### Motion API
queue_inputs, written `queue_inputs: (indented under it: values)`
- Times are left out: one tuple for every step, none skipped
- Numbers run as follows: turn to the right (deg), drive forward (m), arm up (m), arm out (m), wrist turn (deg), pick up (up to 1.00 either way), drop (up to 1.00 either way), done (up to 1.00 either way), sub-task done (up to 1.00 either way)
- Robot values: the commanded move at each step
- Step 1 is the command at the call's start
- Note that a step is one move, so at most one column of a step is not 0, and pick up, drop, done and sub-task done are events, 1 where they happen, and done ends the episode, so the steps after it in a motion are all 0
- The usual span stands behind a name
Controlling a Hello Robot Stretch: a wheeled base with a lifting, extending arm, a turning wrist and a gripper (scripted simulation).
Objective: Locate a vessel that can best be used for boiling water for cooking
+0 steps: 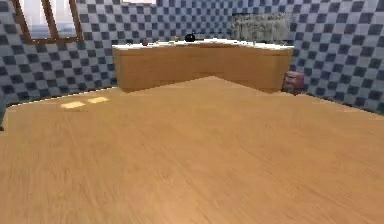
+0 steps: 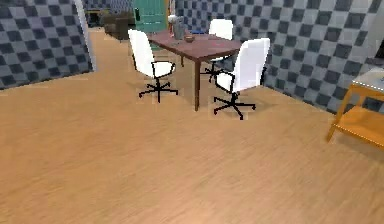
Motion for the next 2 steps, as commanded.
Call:
queue_inputs:
  values:
    - [0.0,1.0,0.0,0.0,0.0,0.0,0.0,0.0,0.0]
    - [0.0,1.0,0.0,0.0,0.0,0.0,0.0,0.0,0.0]
